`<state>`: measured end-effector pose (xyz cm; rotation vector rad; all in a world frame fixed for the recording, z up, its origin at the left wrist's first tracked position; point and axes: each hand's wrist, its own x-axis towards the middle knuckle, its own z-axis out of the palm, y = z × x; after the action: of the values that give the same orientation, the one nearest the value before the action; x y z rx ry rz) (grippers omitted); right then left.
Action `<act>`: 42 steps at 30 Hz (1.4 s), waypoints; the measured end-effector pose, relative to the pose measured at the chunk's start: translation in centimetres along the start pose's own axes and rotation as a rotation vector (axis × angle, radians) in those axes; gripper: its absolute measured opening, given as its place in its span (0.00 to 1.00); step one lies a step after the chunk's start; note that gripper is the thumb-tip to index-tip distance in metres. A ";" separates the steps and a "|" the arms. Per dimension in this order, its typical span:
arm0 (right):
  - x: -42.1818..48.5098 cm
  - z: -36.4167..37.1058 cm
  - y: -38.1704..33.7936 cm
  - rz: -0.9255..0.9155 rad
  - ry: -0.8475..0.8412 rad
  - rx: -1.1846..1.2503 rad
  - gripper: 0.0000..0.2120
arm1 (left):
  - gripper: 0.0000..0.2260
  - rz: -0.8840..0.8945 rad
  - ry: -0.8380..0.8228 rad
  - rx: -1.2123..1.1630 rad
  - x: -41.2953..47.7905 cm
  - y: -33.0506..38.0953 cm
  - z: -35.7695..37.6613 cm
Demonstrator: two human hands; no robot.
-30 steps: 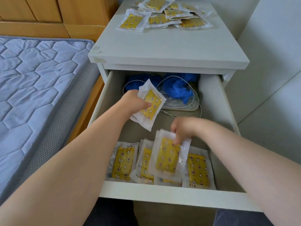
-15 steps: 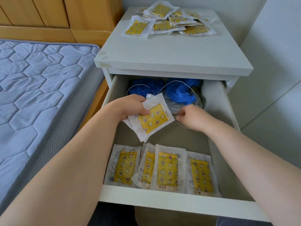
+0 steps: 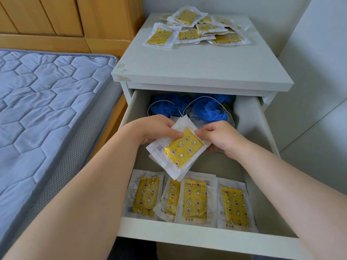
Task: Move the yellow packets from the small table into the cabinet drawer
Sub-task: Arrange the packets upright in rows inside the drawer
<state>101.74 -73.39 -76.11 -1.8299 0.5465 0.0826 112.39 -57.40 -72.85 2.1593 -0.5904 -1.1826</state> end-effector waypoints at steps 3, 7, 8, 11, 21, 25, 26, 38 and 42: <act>-0.1 1.0 0.0 0.020 0.004 0.024 0.10 | 0.08 -0.039 0.069 0.039 0.1 -0.1 -0.2; 0.0 2.3 0.1 0.134 -0.158 0.263 0.09 | 0.10 -0.096 0.107 0.001 0.1 -0.6 -1.0; 0.0 2.5 0.1 0.166 -0.200 0.326 0.07 | 0.11 -0.111 0.115 0.020 0.1 -0.7 -1.2; 0.0 3.3 0.1 0.179 -0.234 0.255 0.03 | 0.13 -0.142 0.055 0.111 -0.1 -1.1 -1.6; -0.7 7.7 1.1 -0.177 -0.342 -0.510 0.21 | 0.27 -0.299 -0.238 1.062 1.5 -3.0 0.3; 0.0 6.1 2.1 -0.037 -0.369 -0.670 0.23 | 0.34 -0.309 -0.319 0.981 1.9 -2.9 1.3; 0.1 5.7 2.4 0.006 -0.381 -0.765 0.25 | 0.35 -0.313 -0.349 0.962 2.0 -2.8 1.6; -1.0 5.5 2.5 -0.034 -0.747 -1.216 0.37 | 0.39 -0.343 -0.458 1.050 1.9 -2.7 3.3; -0.8 4.4 2.2 0.055 -0.749 -1.229 0.35 | 0.38 -0.208 -0.500 0.952 1.7 -1.8 3.9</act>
<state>101.07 -69.58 -79.27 -2.6866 -0.0683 1.3233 110.09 -58.24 -76.73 2.7192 -1.3940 -1.8311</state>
